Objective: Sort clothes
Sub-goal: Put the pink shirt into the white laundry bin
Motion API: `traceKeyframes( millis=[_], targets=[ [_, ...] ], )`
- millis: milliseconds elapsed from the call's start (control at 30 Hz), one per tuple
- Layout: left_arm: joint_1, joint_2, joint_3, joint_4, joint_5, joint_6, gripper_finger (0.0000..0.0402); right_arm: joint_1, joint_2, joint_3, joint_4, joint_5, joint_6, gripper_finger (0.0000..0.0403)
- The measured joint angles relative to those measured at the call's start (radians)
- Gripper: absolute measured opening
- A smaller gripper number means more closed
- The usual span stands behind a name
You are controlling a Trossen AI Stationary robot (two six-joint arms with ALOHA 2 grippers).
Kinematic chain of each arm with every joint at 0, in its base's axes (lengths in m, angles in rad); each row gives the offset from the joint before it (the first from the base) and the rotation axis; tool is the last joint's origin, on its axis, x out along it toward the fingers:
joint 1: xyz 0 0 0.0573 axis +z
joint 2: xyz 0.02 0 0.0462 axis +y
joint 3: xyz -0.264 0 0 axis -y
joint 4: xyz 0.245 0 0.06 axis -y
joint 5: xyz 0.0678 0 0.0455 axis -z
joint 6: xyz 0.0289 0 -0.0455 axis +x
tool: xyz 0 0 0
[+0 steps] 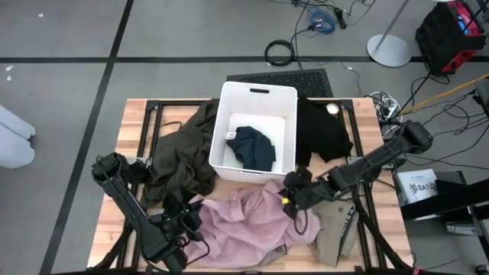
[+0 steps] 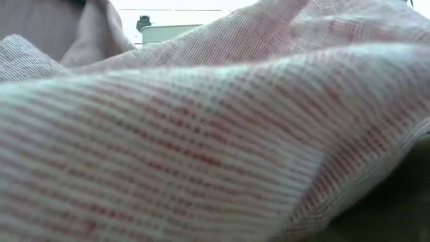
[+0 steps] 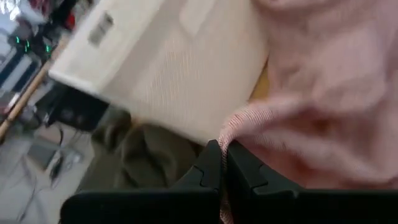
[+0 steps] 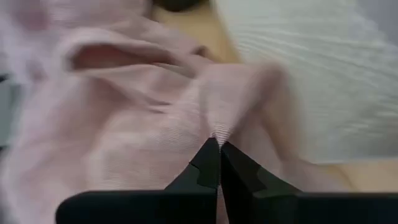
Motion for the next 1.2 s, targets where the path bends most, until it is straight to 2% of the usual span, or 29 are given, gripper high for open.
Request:
traceKeyframes(
  millis=[267, 433, 533, 767, 933, 1067, 1200],
  targets=[
    [0.035, 0.0, -0.164, 0.171, 0.125, 0.002, 0.0007, -0.029, -0.006, -0.036, -0.024, 0.027, -0.041, 0.0],
    [0.068, 0.001, -0.221, 0.278, 0.19, 0.087, 0.0007, -0.03, -0.006, -0.033, -0.124, 0.013, -0.02, 0.0],
    [0.088, 0.002, -0.224, 0.283, 0.195, 0.127, 0.0007, -0.037, -0.01, -0.031, -0.208, -0.008, 0.03, 0.0],
    [0.155, 0.002, -0.224, 0.297, 0.185, 0.2, 0.0007, -0.089, -0.01, -0.03, -0.197, -0.068, -0.009, 0.001],
    [0.183, 0.002, -0.224, 0.364, 0.181, 0.295, 0.0007, -0.132, -0.01, -0.029, -0.186, -0.141, -0.071, 0.0073],
    [0.184, 0.002, -0.224, 0.428, 0.21, 0.339, 0.0007, -0.135, -0.01, -0.029, -0.179, -0.147, -0.059, 0.0153],
    [0.183, 0.002, -0.224, 0.44, 0.22, 0.322, 0.0011, -0.112, -0.01, -0.029, -0.172, -0.124, -0.021, 0.0235]
  ],
)
